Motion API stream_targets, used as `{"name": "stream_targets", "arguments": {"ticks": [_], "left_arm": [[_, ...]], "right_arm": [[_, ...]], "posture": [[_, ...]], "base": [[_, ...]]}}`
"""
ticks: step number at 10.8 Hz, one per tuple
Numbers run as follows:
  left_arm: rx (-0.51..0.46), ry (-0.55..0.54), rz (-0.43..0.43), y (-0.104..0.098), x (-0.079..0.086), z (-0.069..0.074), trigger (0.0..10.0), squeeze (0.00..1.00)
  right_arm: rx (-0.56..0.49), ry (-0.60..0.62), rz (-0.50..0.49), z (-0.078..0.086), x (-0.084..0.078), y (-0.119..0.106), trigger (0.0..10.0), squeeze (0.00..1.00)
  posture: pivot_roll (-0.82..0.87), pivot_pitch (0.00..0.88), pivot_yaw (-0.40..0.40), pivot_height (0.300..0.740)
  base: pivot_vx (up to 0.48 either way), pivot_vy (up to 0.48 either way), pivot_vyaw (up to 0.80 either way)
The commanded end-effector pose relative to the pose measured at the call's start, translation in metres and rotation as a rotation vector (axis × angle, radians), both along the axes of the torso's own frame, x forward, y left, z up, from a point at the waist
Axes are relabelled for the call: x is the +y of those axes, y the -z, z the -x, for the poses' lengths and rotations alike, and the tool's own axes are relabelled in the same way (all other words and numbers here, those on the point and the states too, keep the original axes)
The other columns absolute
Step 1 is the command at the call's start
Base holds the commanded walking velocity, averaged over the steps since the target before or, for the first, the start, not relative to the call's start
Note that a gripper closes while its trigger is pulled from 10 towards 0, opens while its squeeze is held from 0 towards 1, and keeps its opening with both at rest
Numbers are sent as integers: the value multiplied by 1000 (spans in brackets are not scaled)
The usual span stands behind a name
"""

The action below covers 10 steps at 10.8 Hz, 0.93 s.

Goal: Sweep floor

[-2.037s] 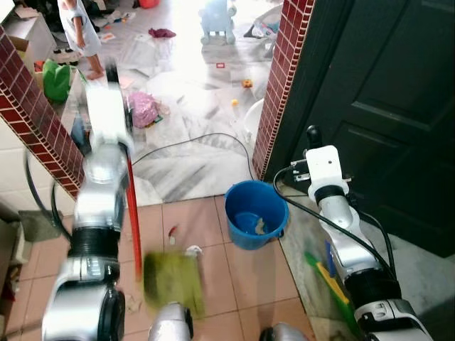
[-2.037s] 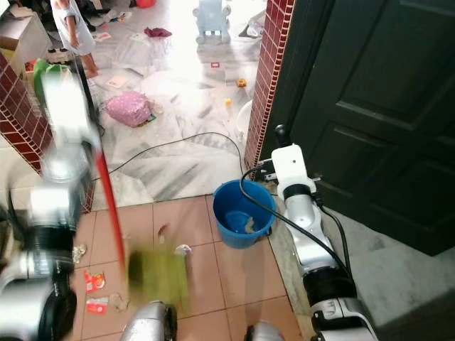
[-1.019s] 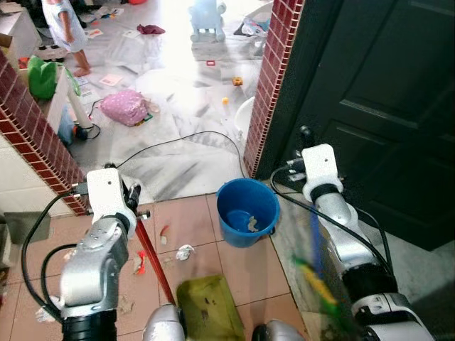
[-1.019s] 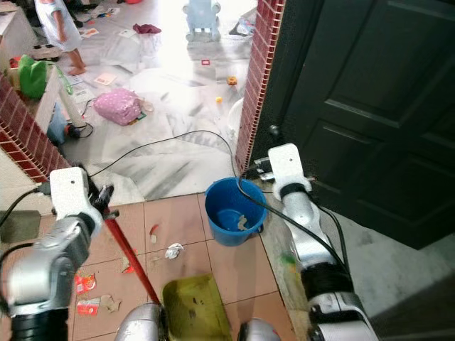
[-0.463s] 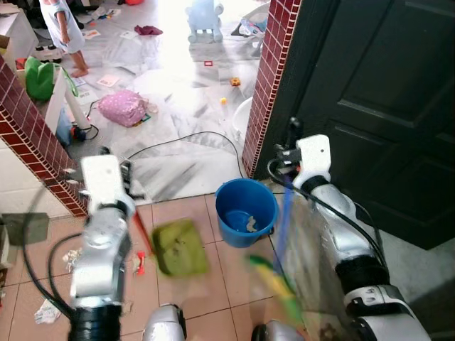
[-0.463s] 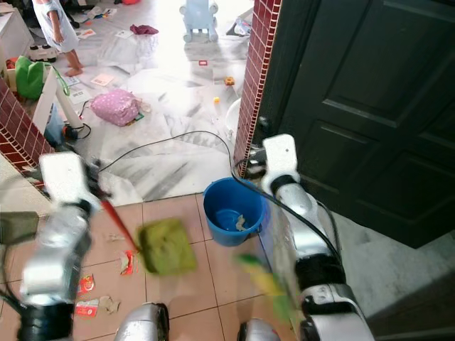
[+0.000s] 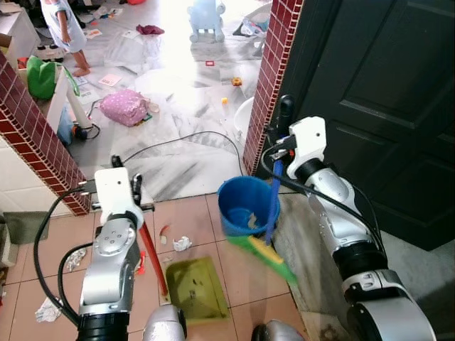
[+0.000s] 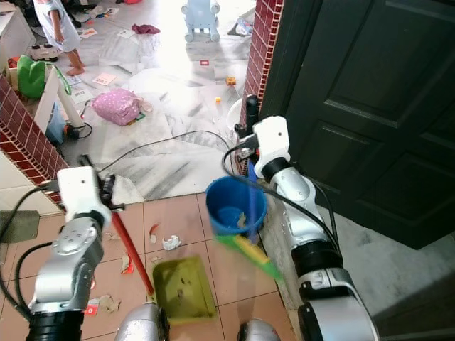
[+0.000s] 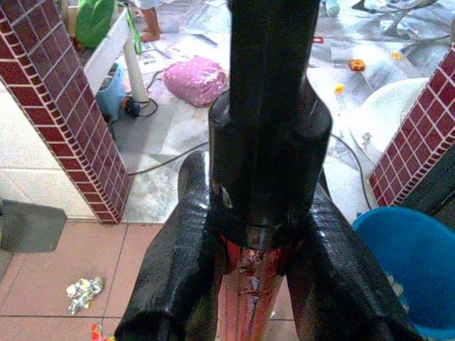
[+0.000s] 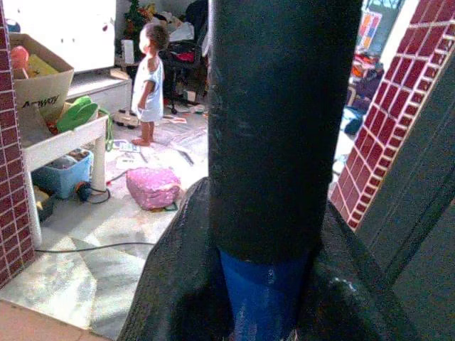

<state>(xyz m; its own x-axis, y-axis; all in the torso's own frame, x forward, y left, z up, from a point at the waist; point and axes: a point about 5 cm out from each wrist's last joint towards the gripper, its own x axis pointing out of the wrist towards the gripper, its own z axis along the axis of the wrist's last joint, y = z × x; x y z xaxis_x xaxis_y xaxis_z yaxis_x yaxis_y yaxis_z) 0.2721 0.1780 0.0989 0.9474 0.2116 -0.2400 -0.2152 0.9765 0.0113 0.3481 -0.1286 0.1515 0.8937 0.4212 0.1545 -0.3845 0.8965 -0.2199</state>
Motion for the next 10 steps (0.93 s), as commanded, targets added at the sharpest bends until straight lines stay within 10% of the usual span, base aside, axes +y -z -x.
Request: {"name": "stream_targets", "arguments": {"ticks": [1,5,10], "left_arm": [[-59,-5,-18,-12,1,-1,10000,0],[-64,3,3,-13,-5,-1,10000,0],[-75,34,14,-18,-16,-5,10000,0]], "right_arm": [[-119,-12,14,-4,3,-24,10000,0],[-76,-3,-29,3,10,-6,10000,0],[-52,-47,-40,22,27,5,10000,0]], "posture": [[27,52,-29,740],[24,45,-29,740],[15,47,-25,740]], "base": [[0,0,0],[0,0,0],[0,452,320]]}}
